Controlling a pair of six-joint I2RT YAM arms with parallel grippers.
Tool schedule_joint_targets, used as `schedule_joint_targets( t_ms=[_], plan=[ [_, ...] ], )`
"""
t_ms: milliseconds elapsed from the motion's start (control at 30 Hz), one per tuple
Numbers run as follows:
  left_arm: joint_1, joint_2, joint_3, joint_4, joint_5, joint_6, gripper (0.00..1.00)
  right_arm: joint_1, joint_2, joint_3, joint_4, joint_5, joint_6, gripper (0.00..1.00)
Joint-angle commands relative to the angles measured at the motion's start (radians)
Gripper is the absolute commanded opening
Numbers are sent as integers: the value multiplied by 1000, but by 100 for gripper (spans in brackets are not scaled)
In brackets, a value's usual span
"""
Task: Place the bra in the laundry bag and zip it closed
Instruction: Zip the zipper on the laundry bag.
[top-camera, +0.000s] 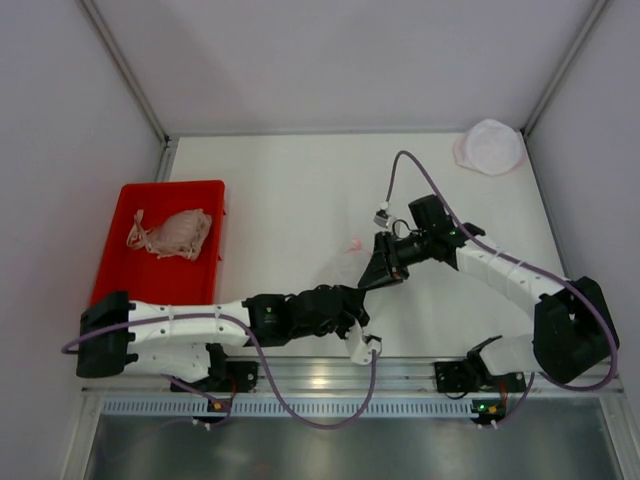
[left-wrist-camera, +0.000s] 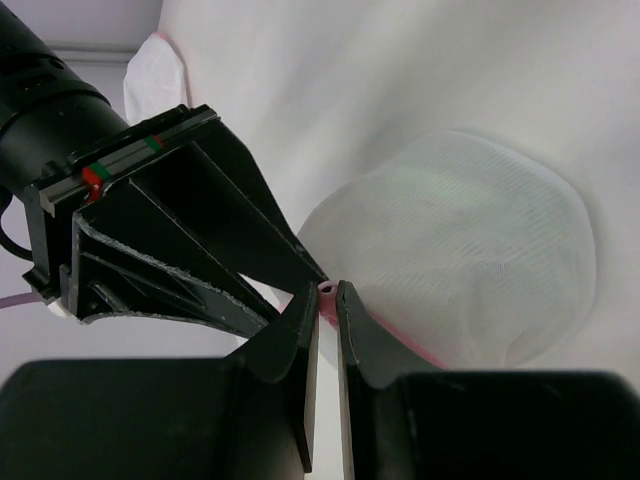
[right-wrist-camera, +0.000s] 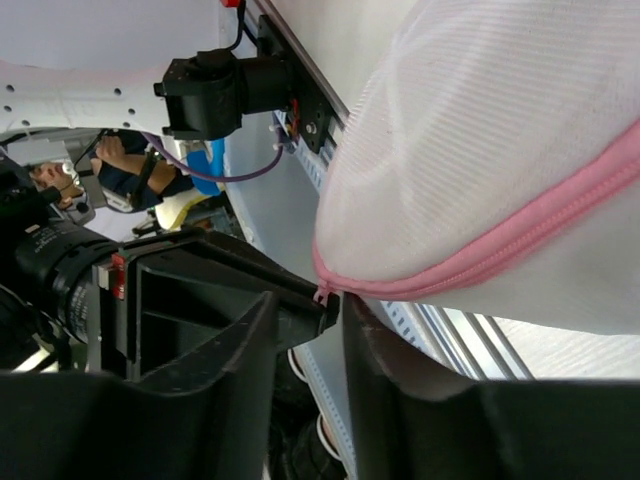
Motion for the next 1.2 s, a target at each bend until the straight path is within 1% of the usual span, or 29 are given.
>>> schedule_joint_targets(
  t_ms=[0, 133, 300, 367, 467, 500, 533, 600, 633, 667, 700, 733, 767, 800, 833, 867, 900, 933, 967, 1000, 1033, 1067, 1100, 1133, 1167],
  plan=[
    [3, -1, 39, 76, -6, -9, 0, 19, 20, 60, -4, 3, -36, 29],
    [3, -16, 33, 74, 3, -8, 0, 16, 59, 139, -56, 24, -99, 0],
    [3, -53, 2, 62, 22, -6, 0, -10, 116, 219, -79, 30, -159, 0],
    [3, -68, -12, 59, 22, -14, 0, -21, 150, 276, -100, 36, -214, 0],
    [3, -79, -19, 50, 6, -27, 0, -44, 197, 362, -167, 20, -297, 0],
    [3, -81, -19, 50, -6, -32, 0, -47, 205, 412, -251, 13, -329, 0],
    [3, -82, -19, 50, -8, -35, 0, -47, 210, 428, -289, 13, -405, 14],
    [3, -91, -13, 50, -5, -51, 0, -50, 188, 439, -376, 19, -497, 38],
    [3, -94, -12, 50, 2, -57, 0, -56, 170, 428, -389, 27, -578, 61],
    [3, -96, -10, 50, 6, -66, 0, -64, 115, 410, -390, 38, -629, 67],
    [3, -105, -9, 50, 14, -67, 0, -90, 80, 364, -381, 49, -662, 70],
    [3, -111, -10, 50, 34, -69, 0, -111, 6, 338, -341, 58, -717, 74],
    [3, -119, -16, 50, 46, -69, 0, -134, -34, 309, -314, 53, -746, 75],
    [3, -137, -24, 50, 60, -69, 0, -195, -74, 246, -276, 46, -783, 77],
    [3, -143, -30, 15, 80, -64, 0, -232, -158, 212, -211, 20, -897, 78],
    [3, -151, -33, 11, 89, -67, 0, -261, -205, 174, -174, 3, -976, 79],
    [5, -159, -38, 8, 97, -64, 0, -313, -255, 90, -147, -11, -1066, 79],
    [5, -163, -41, 8, 101, -63, 0, -328, -351, 45, -122, -34, -1260, 80],
    [5, -165, -42, 8, 112, -60, 0, -334, -397, 0, -91, -37, -1364, 80],
    [6, -166, -41, 10, 117, -58, 0, -332, -436, -85, -74, -72, -1526, 80],
    [6, -166, -39, 8, 121, -52, 0, -332, -503, -124, -48, -92, -1583, 80],
    [8, -166, -41, 8, 126, -46, 0, -329, -529, -156, -37, -118, -1652, 79],
    [8, -168, -44, 7, 135, -40, 0, -323, -549, -207, -50, -147, -1740, 79],
    [8, -170, -47, 8, 138, -26, 0, -317, -584, -228, -48, -184, -1874, 79],
    [8, -170, -48, 10, 141, -23, 0, -308, -597, -250, -27, -194, -1891, 78]
  ],
)
